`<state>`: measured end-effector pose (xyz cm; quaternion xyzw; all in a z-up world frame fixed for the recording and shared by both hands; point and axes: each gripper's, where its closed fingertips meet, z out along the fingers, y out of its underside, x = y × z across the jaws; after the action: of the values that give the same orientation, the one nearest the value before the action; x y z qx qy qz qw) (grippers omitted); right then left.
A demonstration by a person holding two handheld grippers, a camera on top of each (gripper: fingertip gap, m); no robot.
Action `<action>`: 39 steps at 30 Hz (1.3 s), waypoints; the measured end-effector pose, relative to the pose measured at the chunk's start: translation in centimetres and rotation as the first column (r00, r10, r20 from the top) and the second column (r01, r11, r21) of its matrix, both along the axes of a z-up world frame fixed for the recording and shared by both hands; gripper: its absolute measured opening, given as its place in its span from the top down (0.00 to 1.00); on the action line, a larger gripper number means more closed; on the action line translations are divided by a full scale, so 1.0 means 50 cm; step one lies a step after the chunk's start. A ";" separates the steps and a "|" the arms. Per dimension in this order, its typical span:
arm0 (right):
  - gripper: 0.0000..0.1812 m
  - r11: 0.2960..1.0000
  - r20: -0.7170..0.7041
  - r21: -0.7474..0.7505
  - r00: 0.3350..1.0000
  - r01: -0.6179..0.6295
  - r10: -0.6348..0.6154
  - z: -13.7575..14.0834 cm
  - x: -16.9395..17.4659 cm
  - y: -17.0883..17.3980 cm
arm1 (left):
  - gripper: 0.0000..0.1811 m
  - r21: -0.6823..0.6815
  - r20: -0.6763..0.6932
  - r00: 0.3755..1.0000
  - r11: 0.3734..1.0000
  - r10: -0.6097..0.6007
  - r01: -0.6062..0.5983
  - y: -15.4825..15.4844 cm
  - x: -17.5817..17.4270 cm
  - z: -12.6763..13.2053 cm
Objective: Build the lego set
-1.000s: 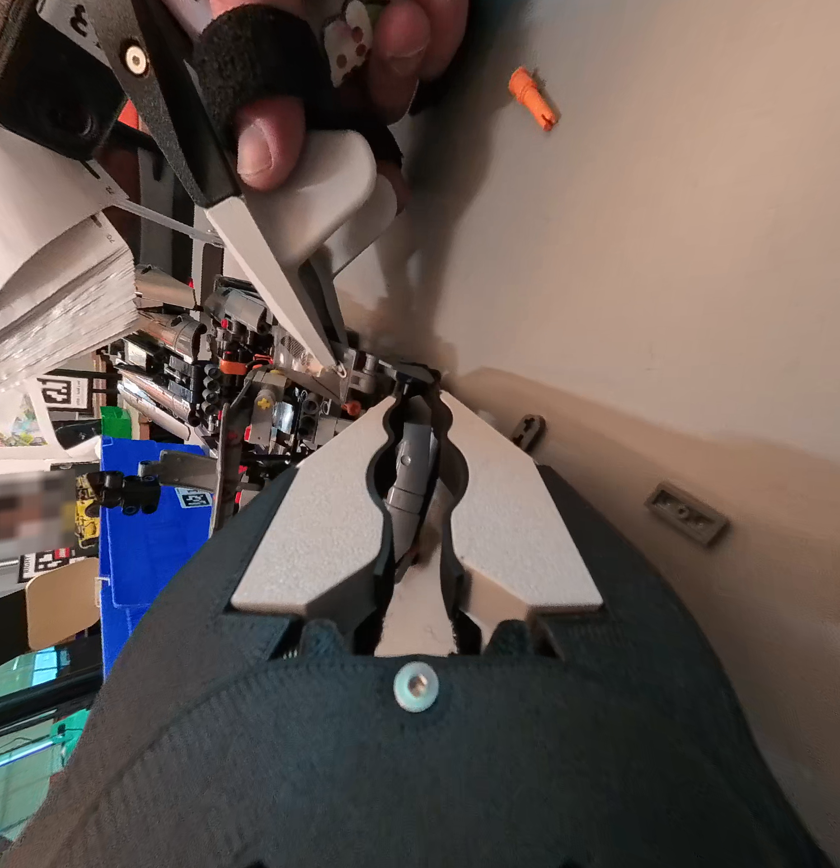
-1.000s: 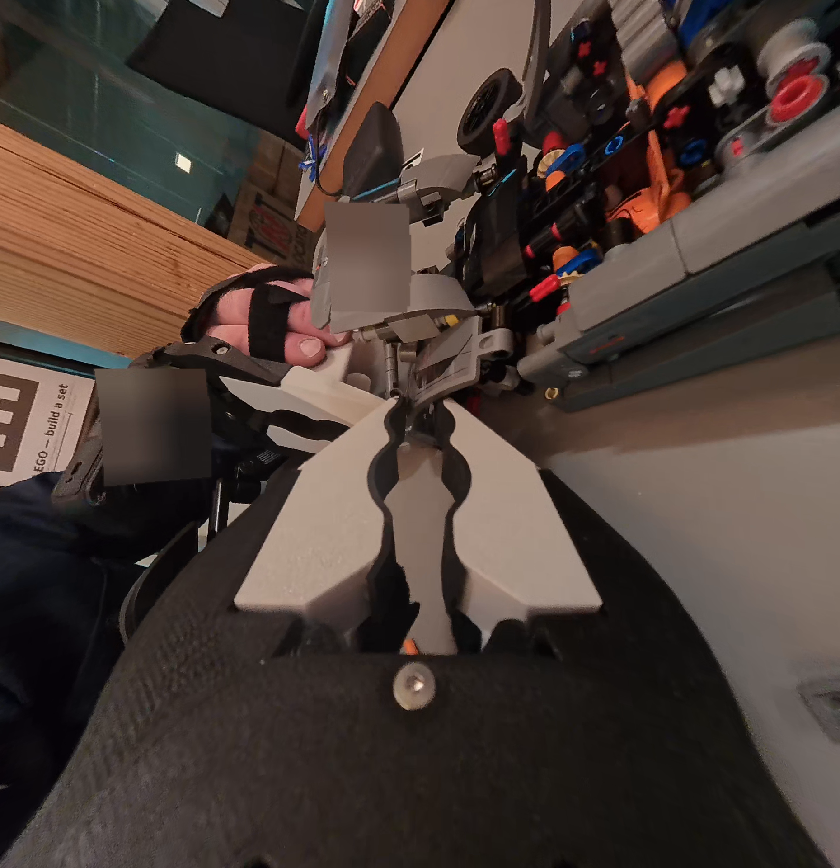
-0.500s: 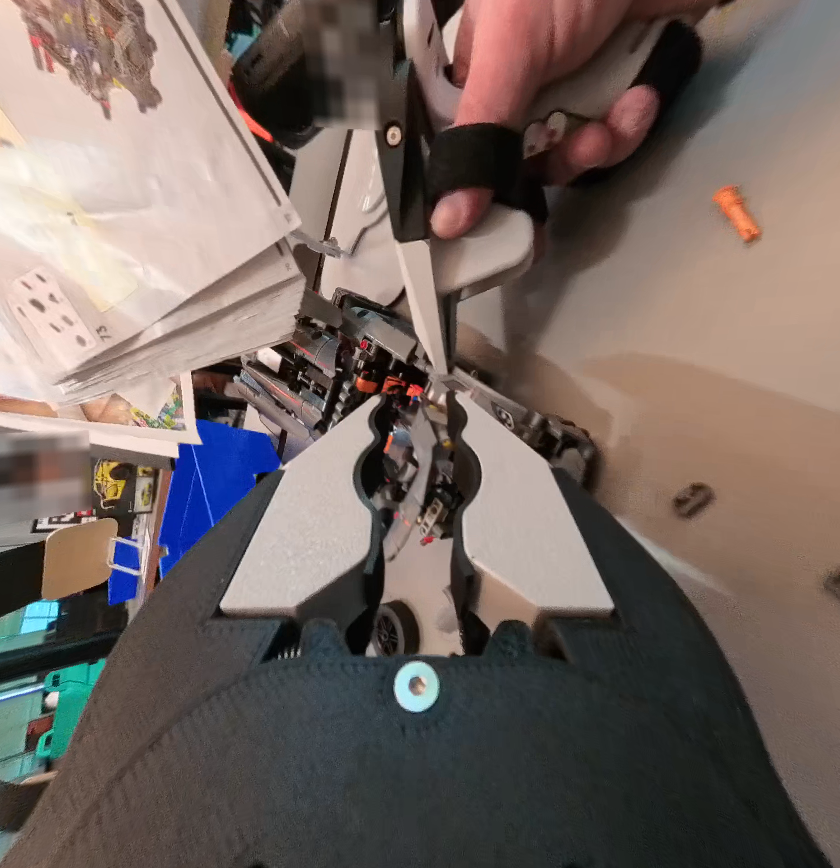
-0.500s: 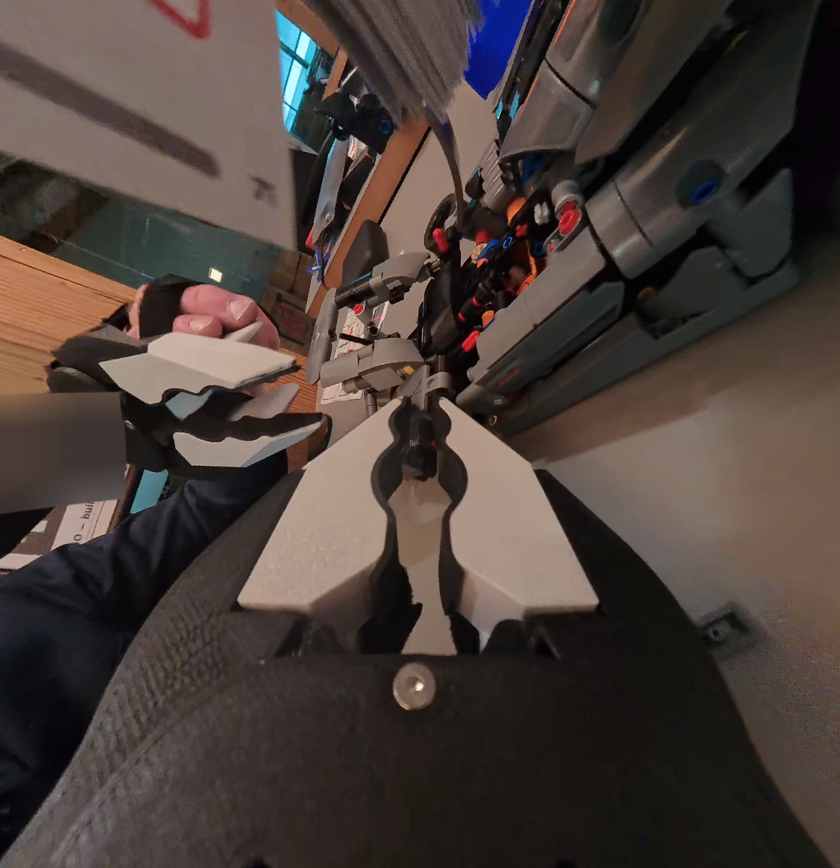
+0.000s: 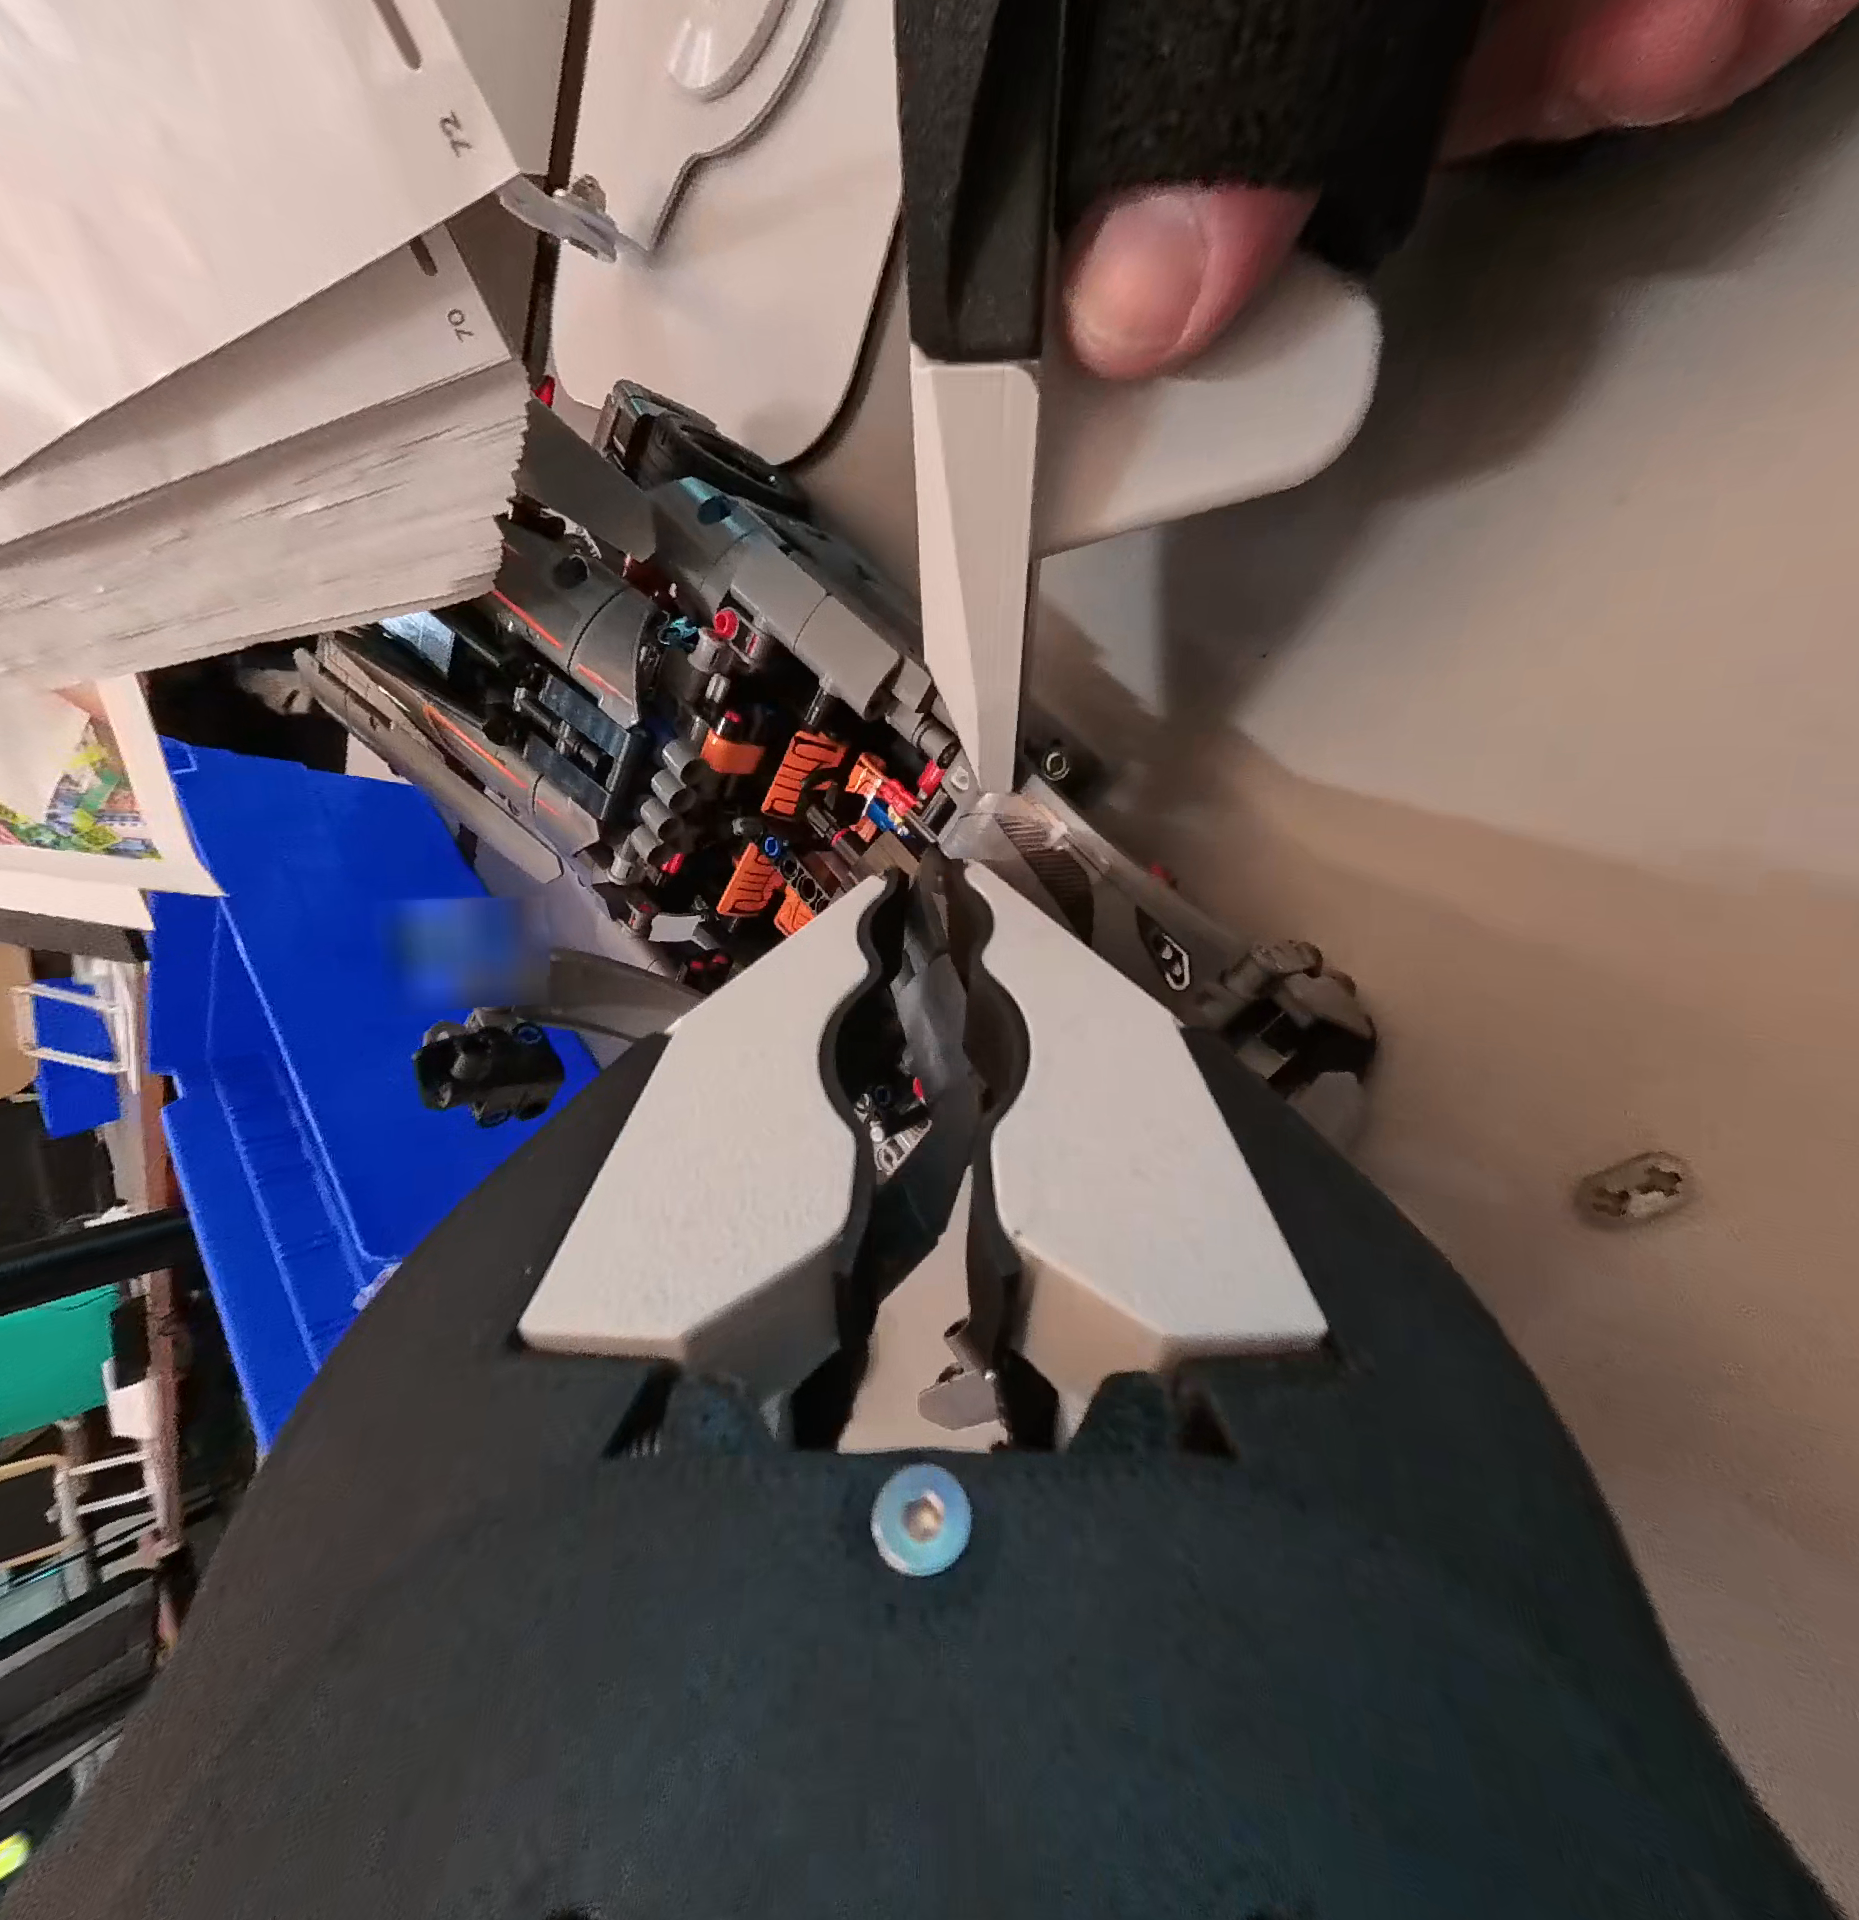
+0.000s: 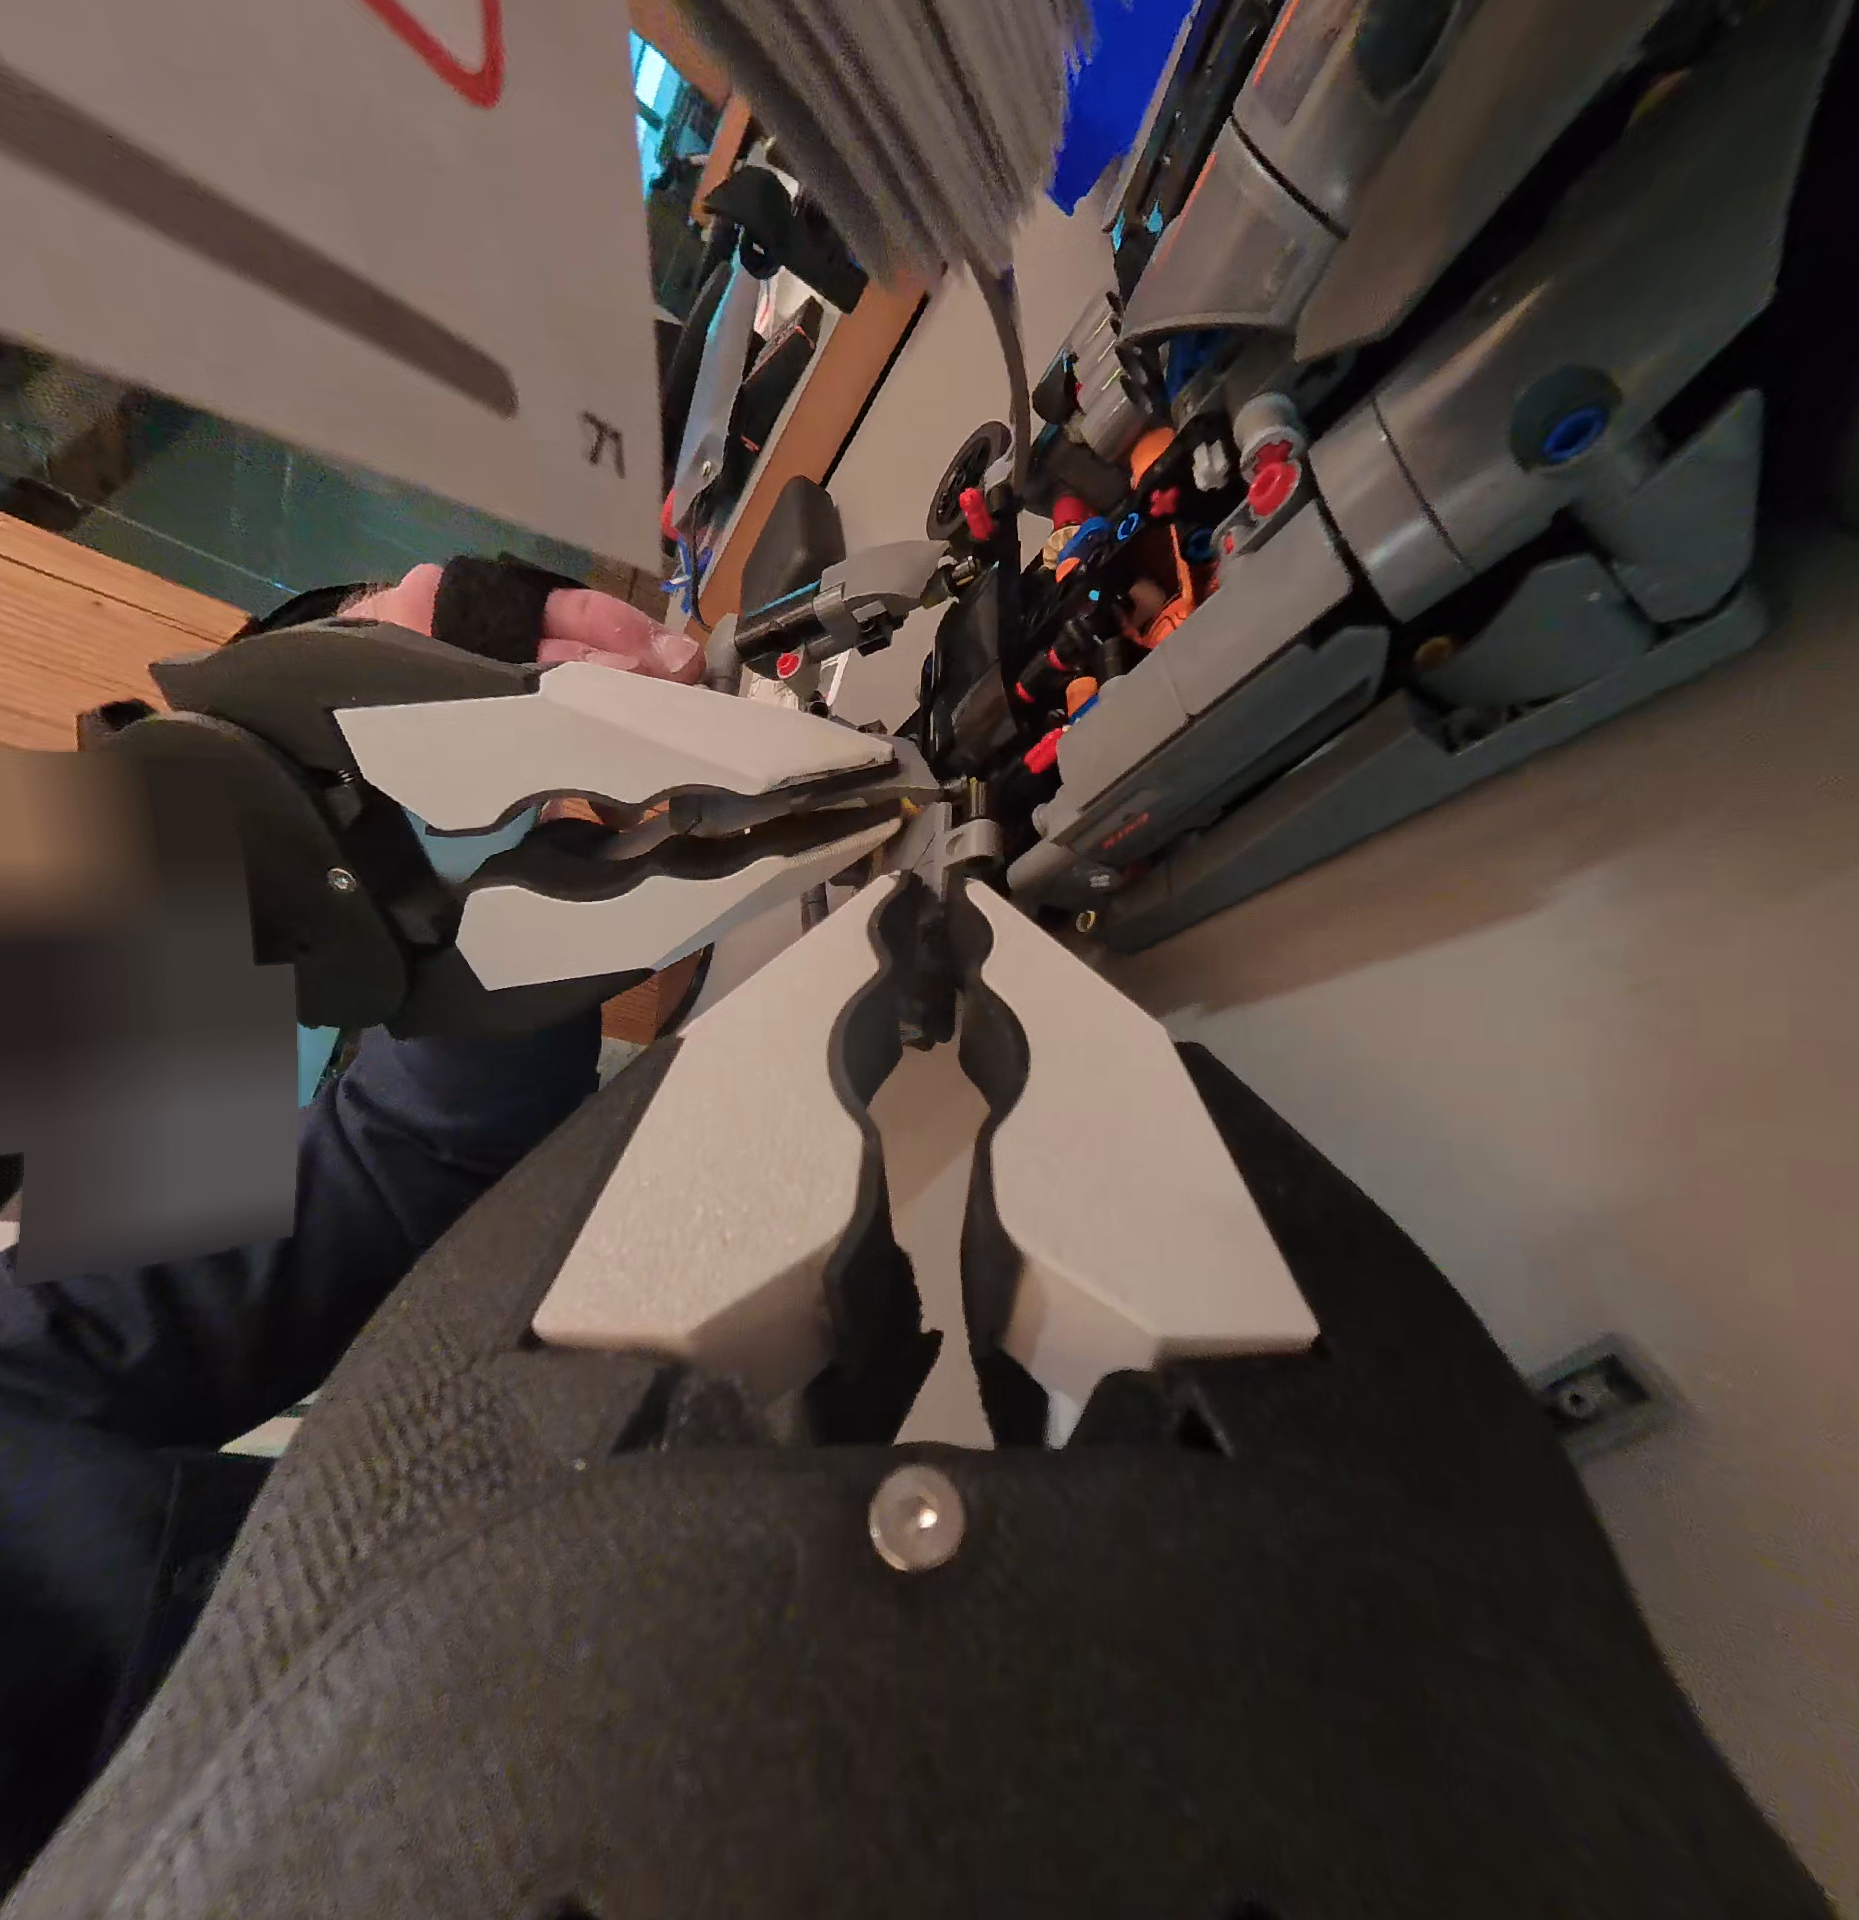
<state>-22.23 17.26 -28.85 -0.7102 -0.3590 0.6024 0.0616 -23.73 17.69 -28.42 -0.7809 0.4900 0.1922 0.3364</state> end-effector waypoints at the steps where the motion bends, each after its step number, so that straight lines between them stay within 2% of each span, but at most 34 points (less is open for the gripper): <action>1: 0.99 1.000 0.003 0.003 1.000 0.003 -0.003 -0.001 0.000 0.000 | 0.97 0.013 -0.019 1.000 1.000 -0.003 0.003 0.001 -0.001 0.000; 10: 1.00 0.999 0.011 0.038 1.000 -0.022 0.021 -0.002 0.026 -0.009 | 0.98 0.065 -0.074 0.997 0.997 0.038 -0.033 0.008 -0.023 -0.003; 18: 1.00 0.994 -0.081 0.107 0.996 -0.027 0.036 0.033 0.019 -0.019 | 0.98 0.069 -0.006 1.000 0.998 0.014 -0.014 0.010 -0.013 -0.002; 24: 0.95 0.997 -0.079 0.017 0.994 -0.072 0.073 0.029 0.002 -0.041 | 0.98 0.068 0.067 0.997 0.997 0.025 -0.029 0.009 -0.017 0.001; 25: 0.97 0.997 -0.073 0.029 0.994 -0.075 0.077 0.027 0.000 -0.047 | 0.98 0.070 0.074 0.997 0.997 0.026 -0.031 0.008 -0.016 0.001; 32: 1.00 0.976 -0.093 0.175 0.984 -0.131 0.149 0.050 -0.011 -0.086 | 0.95 0.116 0.159 0.987 0.993 0.012 -0.031 -0.012 -0.023 0.032; 36: 1.00 0.938 -0.073 0.295 0.975 -0.181 0.211 0.056 -0.007 -0.108 | 0.97 0.160 0.237 0.971 0.985 0.028 -0.068 -0.025 -0.042 0.064; 39: 0.99 0.904 -0.064 0.370 0.964 -0.217 0.258 0.057 -0.009 -0.132 | 0.97 0.159 0.267 0.963 0.984 0.038 -0.083 -0.041 -0.052 0.069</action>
<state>-22.68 10.66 -25.98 -0.6032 -0.5428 0.5682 0.1365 -26.35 15.65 -24.95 -0.7828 0.3987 0.1383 0.4573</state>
